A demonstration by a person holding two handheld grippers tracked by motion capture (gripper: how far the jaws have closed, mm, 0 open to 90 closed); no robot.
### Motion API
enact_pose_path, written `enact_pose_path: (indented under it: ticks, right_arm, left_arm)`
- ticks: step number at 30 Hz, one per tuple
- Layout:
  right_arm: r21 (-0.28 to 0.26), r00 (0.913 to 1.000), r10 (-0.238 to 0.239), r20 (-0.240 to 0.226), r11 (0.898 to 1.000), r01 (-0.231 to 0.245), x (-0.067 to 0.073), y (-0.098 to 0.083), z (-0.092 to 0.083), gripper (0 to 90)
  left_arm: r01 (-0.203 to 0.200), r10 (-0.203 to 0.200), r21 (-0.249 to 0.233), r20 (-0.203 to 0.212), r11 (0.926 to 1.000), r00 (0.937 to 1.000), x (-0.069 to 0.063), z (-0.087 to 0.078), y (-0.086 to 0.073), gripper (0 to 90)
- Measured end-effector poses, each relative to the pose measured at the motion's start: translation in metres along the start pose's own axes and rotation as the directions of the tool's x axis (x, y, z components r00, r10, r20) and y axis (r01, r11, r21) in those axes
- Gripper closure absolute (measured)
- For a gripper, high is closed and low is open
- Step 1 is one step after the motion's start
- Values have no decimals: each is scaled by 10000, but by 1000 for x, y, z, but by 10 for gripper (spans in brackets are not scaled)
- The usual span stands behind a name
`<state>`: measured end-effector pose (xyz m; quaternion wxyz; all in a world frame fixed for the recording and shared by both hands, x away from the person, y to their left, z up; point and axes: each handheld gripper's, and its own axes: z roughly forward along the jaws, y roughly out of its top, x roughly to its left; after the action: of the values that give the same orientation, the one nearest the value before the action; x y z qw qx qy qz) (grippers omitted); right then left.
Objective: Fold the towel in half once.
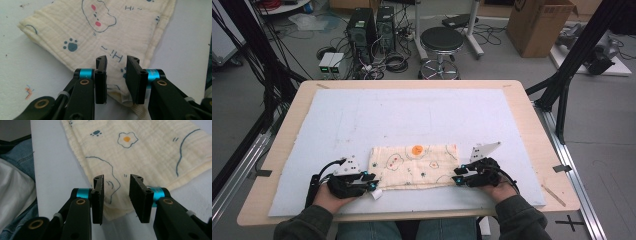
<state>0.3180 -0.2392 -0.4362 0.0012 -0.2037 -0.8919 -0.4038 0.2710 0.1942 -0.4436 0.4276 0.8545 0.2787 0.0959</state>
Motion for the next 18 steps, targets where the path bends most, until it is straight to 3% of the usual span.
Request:
enact_pose_path:
  ticks: [4,8,14,18]
  right_arm:
    - [63,9995,-283,122,9996,282,2,-3,-1,648]
    - [138,9993,-337,128,9993,335,3,-4,0,685]
    - [156,9997,-235,-1,9996,235,2,-4,0,820]
    - [112,9998,-194,-79,9997,195,1,-3,-1,841]
  left_arm:
    - [124,-123,-46,247,9999,9996,0,0,-2,643]
    - [-21,22,-39,206,10000,9998,0,0,-2,638]
    - [-246,246,52,79,9997,9997,-4,2,1,780]
    - [-377,377,6,2,9993,9993,-4,1,2,834]
